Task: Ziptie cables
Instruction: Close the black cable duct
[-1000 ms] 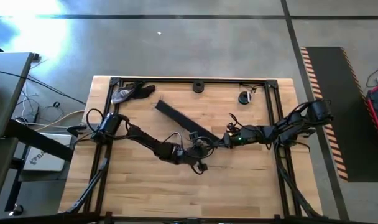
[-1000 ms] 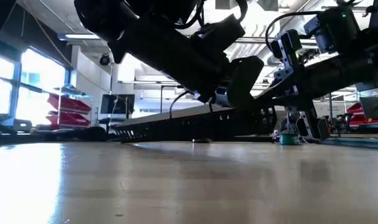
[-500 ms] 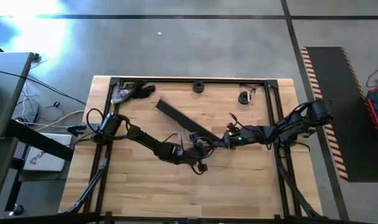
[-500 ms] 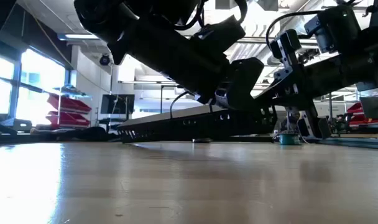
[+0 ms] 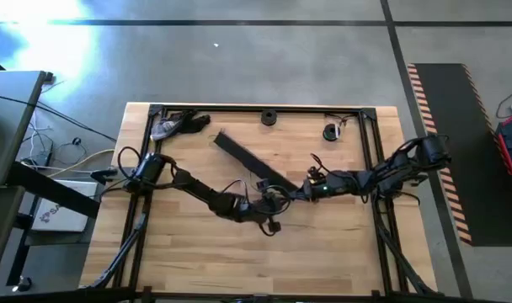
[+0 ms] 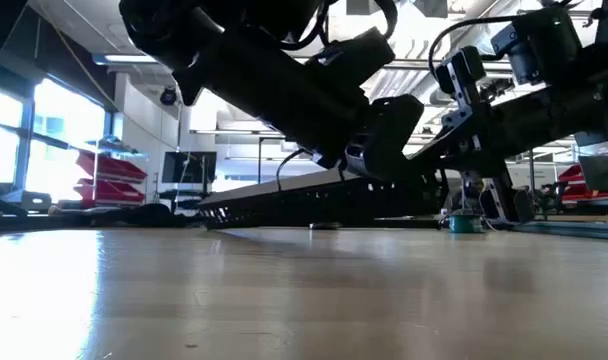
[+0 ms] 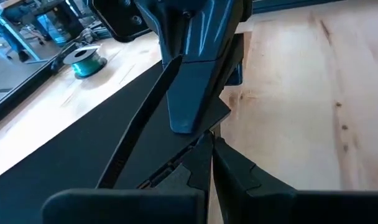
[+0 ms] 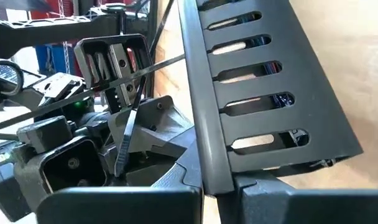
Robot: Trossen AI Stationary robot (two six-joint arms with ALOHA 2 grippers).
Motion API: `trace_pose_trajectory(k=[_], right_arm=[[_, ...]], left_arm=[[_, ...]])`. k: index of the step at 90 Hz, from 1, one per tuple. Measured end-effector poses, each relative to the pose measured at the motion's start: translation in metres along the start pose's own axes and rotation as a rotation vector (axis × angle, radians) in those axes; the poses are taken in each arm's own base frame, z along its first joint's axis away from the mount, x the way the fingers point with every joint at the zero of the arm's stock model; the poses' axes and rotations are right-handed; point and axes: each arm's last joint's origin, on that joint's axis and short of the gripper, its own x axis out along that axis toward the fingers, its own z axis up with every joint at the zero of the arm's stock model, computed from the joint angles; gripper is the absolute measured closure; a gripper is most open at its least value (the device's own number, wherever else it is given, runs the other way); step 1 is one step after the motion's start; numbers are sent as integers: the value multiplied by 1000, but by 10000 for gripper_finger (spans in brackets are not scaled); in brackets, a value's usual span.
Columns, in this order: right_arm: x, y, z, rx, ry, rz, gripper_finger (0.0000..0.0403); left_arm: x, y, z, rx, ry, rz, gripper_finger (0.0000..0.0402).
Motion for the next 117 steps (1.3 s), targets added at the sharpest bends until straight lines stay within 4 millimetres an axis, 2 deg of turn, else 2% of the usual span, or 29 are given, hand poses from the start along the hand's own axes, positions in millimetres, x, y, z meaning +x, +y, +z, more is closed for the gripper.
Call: trace_pose_trajectory(k=[14, 20, 23, 31, 39, 48, 58, 79, 87, 93, 99, 117], right_arm=[[0, 2, 2, -61, -34, 13, 402], [-2, 27, 1, -50, -20, 249, 402], [-1, 27, 1, -47, -21, 230, 403], [0, 15, -1, -58, 1, 137, 402], [-1, 19, -2, -65, 15, 168, 402], [0, 14, -2, -76, 13, 125, 402], [0, 15, -3, -80, 11, 126, 402], [0, 8, -8, -143, 8, 57, 402], [0, 1, -10, -206, 23, -14, 402], [0, -4, -11, -251, 35, -63, 400], [0, -9, -11, -305, 47, -104, 388], [0, -10, -12, -541, 107, -96, 304]], left_arm=[[0, 0, -1, -1, 8, 4, 401], [2, 1, -9, 47, 46, 35, 401], [2, 0, -12, 74, 58, 40, 401], [-5, -2, -4, 83, 50, -3, 401], [-16, -8, 2, 86, 38, -34, 401], [-30, -14, 16, 83, 0, -51, 401], [-46, -18, 22, 109, 11, -72, 401], [-72, -18, 39, 119, -3, -63, 401], [-85, -9, 52, 88, -14, -36, 401], [-95, 3, 63, 54, 0, 2, 401], [-100, 19, 64, 48, 64, 39, 401], [-115, 61, 64, 26, 239, 122, 401]])
